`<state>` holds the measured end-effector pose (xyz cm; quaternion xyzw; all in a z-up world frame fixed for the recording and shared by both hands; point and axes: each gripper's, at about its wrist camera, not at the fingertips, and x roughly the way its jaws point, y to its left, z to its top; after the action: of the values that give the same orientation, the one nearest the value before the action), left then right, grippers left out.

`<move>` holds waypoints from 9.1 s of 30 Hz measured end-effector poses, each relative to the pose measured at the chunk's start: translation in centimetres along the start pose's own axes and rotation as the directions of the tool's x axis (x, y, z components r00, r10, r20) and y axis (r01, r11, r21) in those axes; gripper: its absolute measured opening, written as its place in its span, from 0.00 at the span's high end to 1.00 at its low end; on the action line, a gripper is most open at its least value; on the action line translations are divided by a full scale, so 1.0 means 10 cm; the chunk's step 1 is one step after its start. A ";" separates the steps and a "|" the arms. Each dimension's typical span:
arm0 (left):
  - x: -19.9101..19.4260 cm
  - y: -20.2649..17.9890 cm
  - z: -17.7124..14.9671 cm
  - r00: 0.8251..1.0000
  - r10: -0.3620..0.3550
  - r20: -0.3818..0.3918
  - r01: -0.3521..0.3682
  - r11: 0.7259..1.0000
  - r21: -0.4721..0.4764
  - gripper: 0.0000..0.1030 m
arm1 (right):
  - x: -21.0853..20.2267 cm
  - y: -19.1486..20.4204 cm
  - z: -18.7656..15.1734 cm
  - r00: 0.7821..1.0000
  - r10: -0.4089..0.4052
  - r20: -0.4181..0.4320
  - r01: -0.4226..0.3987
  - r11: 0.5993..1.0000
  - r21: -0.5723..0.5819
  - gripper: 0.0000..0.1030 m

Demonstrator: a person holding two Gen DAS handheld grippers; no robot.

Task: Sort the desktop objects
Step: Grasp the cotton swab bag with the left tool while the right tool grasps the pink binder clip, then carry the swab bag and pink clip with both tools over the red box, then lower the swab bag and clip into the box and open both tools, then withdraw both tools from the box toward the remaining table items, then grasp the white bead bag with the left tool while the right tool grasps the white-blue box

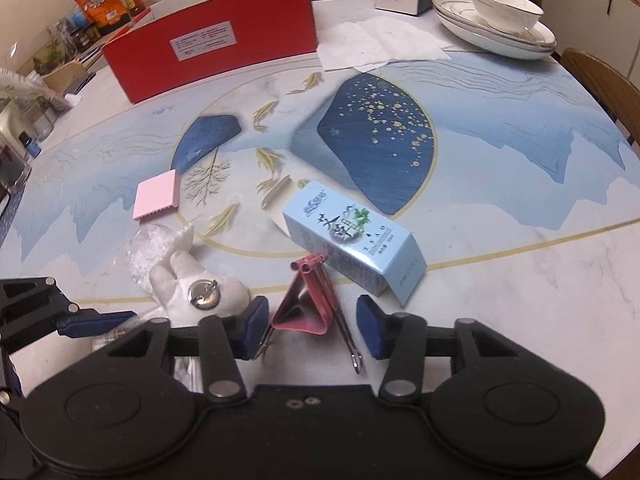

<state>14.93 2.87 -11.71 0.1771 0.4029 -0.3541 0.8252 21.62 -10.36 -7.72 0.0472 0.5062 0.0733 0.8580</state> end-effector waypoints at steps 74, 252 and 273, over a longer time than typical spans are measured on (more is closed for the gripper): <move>-0.91 1.23 1.03 0.956 0.219 0.197 -0.120 0.899 -0.421 0.66 | -0.79 0.35 1.50 0.952 0.208 0.224 -0.138 0.947 -0.290 0.75; -0.62 1.63 0.95 0.935 0.351 0.048 -0.291 0.838 -0.463 0.01 | -0.51 0.30 1.59 0.957 0.205 0.203 -0.120 0.923 -0.366 0.15; -0.07 0.85 0.51 0.986 0.149 -0.073 -0.166 0.873 -0.458 0.01 | -0.16 -0.11 0.69 0.993 0.114 0.043 -0.101 0.969 -0.227 0.15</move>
<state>23.59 6.09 -8.00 0.0137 0.4743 -0.1764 0.8624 26.99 -11.80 -3.15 -0.0205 0.4673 0.1750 0.8664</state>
